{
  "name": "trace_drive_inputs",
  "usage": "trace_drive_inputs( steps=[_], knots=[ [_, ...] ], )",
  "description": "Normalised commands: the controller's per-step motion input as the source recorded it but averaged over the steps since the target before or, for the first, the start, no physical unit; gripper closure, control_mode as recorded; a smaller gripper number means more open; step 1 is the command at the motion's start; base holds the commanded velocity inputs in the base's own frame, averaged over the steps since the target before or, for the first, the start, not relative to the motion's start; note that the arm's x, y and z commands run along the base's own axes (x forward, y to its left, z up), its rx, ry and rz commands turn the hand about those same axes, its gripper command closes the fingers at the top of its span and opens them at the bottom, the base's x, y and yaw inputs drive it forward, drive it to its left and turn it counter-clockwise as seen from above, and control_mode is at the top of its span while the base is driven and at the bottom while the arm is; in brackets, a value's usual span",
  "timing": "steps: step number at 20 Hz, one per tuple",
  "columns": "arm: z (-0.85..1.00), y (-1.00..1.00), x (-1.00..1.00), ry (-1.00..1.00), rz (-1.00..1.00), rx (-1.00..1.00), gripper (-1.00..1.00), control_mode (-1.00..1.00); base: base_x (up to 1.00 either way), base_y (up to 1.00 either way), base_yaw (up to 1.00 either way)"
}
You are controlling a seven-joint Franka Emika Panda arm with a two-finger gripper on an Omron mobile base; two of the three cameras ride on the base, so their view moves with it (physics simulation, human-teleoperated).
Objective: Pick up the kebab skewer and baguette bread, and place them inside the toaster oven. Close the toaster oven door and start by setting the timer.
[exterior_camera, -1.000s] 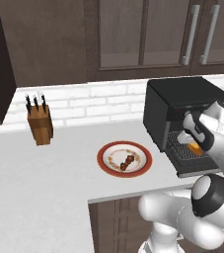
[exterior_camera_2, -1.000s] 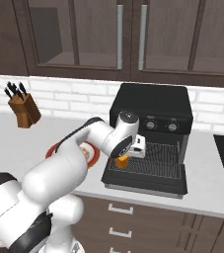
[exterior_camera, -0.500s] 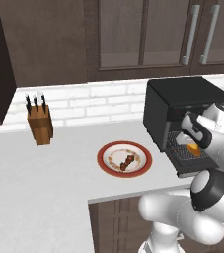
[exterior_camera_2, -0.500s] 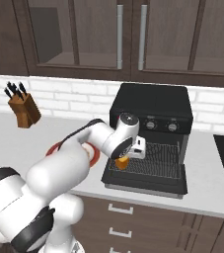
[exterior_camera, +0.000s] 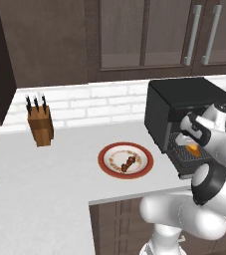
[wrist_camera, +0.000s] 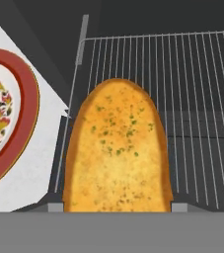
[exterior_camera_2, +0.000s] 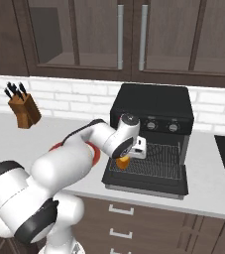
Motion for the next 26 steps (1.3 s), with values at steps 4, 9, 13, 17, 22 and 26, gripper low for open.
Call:
trace_drive_inputs(
  steps=[4, 9, 13, 17, 22, 26],
  knots=[
    [-0.09, -0.01, 0.08, 0.0, 0.0, 0.0, 1.0, -1.0, 0.0, 0.0, 0.0],
    [-0.12, -0.04, 0.07, 0.0, 0.0, 0.0, 1.0, -1.0, 0.0, 0.0, 0.0],
    [-0.08, -0.08, 0.11, 0.0, 0.0, 0.0, 1.0, -1.0, 0.0, 0.0, 0.0],
    [-0.09, -0.05, 0.13, 0.0, 0.0, 0.0, 1.0, -1.0, 0.0, 0.0, 0.0],
    [-0.05, -0.1, 0.13, 0.0, 0.0, 0.0, 1.0, -1.0, 0.0, 0.0, 0.0],
    [-0.08, -0.1, 0.16, 0.0, 0.01, 0.0, 1.0, -1.0, 0.0, 0.0, 0.0]
  ],
)
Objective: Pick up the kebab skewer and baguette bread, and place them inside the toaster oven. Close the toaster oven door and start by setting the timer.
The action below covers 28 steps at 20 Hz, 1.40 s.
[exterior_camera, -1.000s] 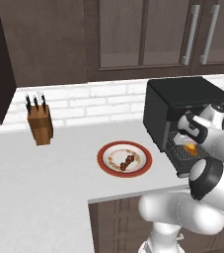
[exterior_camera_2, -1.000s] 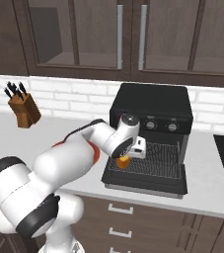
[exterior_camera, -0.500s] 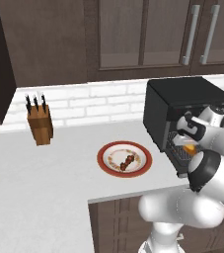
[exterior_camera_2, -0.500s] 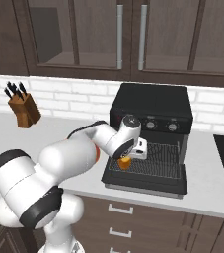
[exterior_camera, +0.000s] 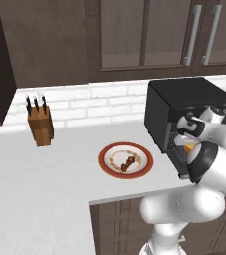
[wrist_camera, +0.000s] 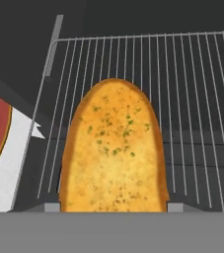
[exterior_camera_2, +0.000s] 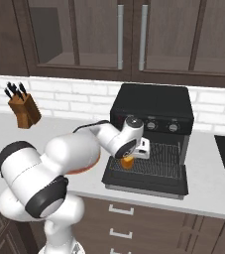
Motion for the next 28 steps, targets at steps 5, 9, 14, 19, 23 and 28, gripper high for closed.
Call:
trace_drive_inputs(
  steps=[5, 9, 14, 19, 23, 28],
  knots=[
    [-0.15, -0.03, 0.07, 0.0, 0.02, 0.0, 1.0, -1.0, 0.0, 0.0, 0.0],
    [-0.21, -0.05, 0.0, 0.0, 0.02, 0.0, 1.0, -1.0, 0.0, 0.0, 0.0],
    [-0.14, -0.01, -0.12, 0.0, 0.01, 0.0, -1.0, -1.0, 0.0, 0.0, 0.0],
    [-0.01, 0.0, -0.19, -0.04, 0.01, 0.0, -1.0, -1.0, 0.0, 0.0, 0.0],
    [0.05, 0.0, -0.13, -0.08, 0.0, 0.0, -1.0, -1.0, 0.0, 0.0, 0.0],
    [0.28, 0.15, -0.1, -0.11, 0.0, 0.0, -1.0, -1.0, 0.0, 0.0, 0.0]
  ],
)
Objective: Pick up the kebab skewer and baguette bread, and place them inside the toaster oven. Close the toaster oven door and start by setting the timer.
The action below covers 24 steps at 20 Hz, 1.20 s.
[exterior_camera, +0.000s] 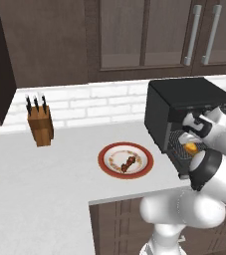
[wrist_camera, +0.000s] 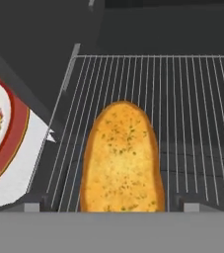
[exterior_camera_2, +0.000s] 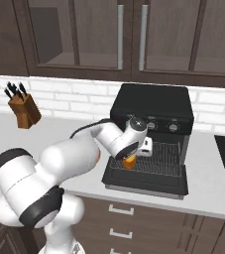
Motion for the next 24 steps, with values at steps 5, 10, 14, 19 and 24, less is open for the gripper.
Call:
trace_drive_inputs(
  steps=[5, 10, 14, 19, 24],
  knots=[
    [0.54, 0.32, -0.4, -0.09, 0.0, 0.0, -1.0, -1.0, 0.0, 0.0, 0.0],
    [0.28, 0.52, -0.93, 0.0, -0.04, 0.0, -1.0, -1.0, 0.0, 0.0, 0.0],
    [0.08, 0.74, -0.77, 0.0, -0.21, 0.0, -1.0, -1.0, 0.0, 0.0, 0.0],
    [0.01, 0.96, -0.08, 0.01, -0.22, 0.0, -1.0, -1.0, 0.0, 0.0, 0.0],
    [0.01, 0.99, 0.32, 0.02, -0.21, 0.0, -1.0, -1.0, 0.0, 0.0, 0.0]
  ],
)
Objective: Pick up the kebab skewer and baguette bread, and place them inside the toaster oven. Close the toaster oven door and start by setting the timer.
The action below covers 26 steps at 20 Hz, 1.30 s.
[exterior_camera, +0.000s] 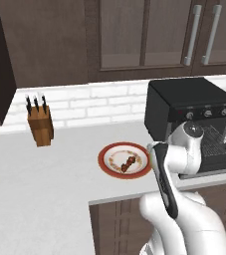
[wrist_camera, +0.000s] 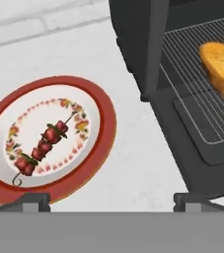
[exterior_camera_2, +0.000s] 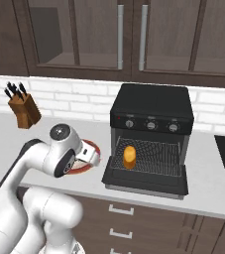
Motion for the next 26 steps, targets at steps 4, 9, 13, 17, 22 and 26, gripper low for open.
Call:
trace_drive_inputs(
  steps=[4, 9, 13, 17, 22, 26],
  knots=[
    [0.0, 0.87, 0.58, 0.03, -0.21, 0.01, -1.0, -1.0, 0.0, 0.0, 0.0],
    [0.0, 0.51, 0.71, 0.1, -0.13, 0.04, -1.0, -1.0, 0.0, 0.0, 0.0],
    [-0.03, 0.06, 0.23, 0.23, -0.03, 0.07, -1.0, -1.0, 0.0, 0.0, 0.0],
    [0.0, -0.01, 0.14, 0.25, 0.0, 0.04, -1.0, -1.0, 0.0, 0.0, 0.0],
    [-0.2, 0.05, 0.03, 0.15, 0.0, 0.01, -1.0, -1.0, 0.0, 0.0, 0.0],
    [-0.39, 0.08, 0.01, 0.04, 0.0, 0.03, -1.0, -1.0, 0.0, 0.0, 0.0]
  ],
)
